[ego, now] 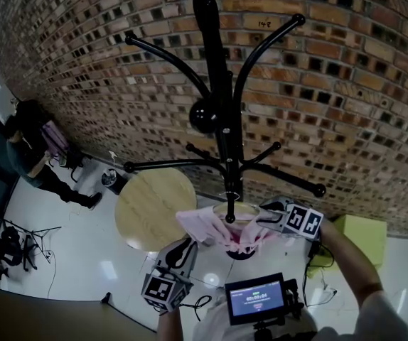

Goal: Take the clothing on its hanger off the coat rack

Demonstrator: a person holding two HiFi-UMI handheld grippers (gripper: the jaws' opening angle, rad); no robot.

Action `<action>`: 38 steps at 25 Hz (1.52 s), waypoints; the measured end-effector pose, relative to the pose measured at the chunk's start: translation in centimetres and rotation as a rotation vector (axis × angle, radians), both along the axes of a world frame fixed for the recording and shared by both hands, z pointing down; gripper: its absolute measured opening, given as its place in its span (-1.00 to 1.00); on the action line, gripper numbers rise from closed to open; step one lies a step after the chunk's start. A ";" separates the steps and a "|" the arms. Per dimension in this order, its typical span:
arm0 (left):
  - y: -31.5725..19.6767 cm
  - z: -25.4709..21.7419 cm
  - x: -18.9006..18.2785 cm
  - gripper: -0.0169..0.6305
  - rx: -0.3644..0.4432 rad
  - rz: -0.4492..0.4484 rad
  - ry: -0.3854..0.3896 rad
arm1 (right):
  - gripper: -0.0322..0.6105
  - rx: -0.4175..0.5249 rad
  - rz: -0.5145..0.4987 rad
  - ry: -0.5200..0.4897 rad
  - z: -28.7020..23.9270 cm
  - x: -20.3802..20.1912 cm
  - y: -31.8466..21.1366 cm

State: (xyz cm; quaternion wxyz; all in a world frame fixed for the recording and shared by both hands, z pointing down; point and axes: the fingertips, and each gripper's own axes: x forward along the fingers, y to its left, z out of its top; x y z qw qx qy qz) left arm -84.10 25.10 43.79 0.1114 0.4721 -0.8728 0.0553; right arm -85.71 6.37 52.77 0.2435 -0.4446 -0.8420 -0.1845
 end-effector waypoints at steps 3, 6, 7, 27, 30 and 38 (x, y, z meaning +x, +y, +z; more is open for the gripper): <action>0.3 0.4 0.2 -0.77 -0.010 -0.003 0.008 | -0.58 0.000 -0.002 -0.017 0.1 -0.2 0.3; 0.6 0.2 0.4 -0.77 -0.011 -0.008 0.009 | -0.69 -0.002 -0.003 -0.027 0.2 -0.3 0.6; 0.7 0.1 0.4 -0.77 -0.013 -0.010 0.008 | -0.70 -0.003 0.000 -0.031 0.2 -0.3 0.6; 2.4 1.2 1.6 -0.77 -0.023 -0.004 0.023 | -0.75 -0.073 0.123 -0.065 -1.4 0.8 1.2; 2.9 1.2 1.3 -0.77 -0.021 0.004 0.018 | -0.75 -0.090 0.126 -0.064 -2.3 1.1 1.6; 4.3 0.8 0.4 -0.77 -0.016 0.074 -0.029 | -0.75 -0.054 0.161 -0.110 -4.9 3.1 3.6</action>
